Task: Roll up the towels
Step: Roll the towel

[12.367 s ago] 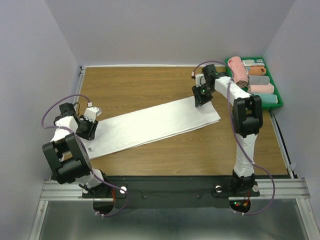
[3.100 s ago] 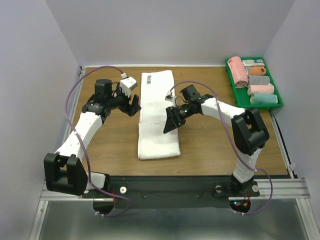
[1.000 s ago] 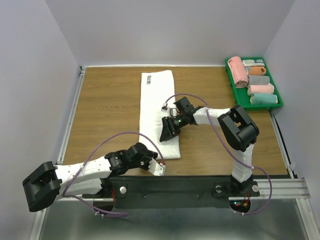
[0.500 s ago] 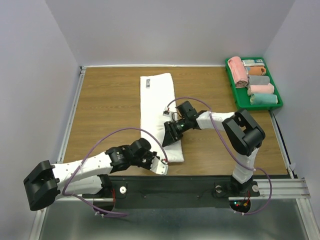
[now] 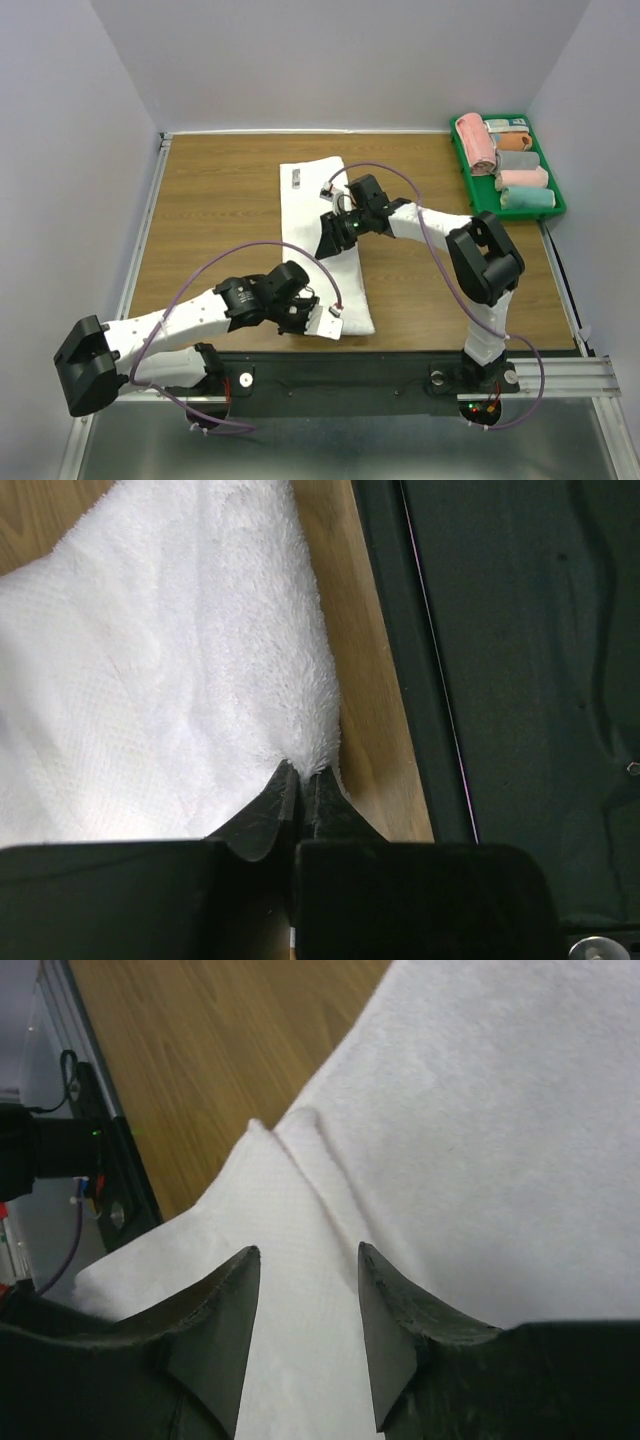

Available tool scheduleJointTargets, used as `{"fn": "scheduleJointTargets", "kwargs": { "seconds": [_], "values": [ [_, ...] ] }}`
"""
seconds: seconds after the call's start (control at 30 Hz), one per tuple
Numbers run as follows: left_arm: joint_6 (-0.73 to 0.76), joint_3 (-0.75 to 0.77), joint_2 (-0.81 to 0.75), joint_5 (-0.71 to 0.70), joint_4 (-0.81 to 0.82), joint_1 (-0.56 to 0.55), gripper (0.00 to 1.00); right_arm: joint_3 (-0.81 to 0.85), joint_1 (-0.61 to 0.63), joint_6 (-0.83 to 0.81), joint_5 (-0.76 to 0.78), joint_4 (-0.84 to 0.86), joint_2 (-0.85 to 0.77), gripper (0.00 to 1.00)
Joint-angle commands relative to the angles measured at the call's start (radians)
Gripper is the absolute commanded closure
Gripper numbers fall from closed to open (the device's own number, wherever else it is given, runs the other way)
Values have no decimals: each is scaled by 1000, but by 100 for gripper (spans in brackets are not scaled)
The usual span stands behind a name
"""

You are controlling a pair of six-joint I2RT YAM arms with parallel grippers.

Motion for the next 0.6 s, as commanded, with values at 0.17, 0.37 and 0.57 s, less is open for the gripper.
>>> {"fn": "scheduleJointTargets", "kwargs": {
  "seconds": [0.17, 0.37, 0.57],
  "values": [
    [-23, 162, 109, 145, -59, 194, 100, -39, 0, -49, -33, -22, 134, 62],
    [11, 231, 220, 171, -42, 312, 100, -67, 0, -65, -44, -23, 132, 63],
    [23, 266, 309, 171, 27, 385, 100, -74, 1, -83, -44, -28, 134, 63]
  ]
}}
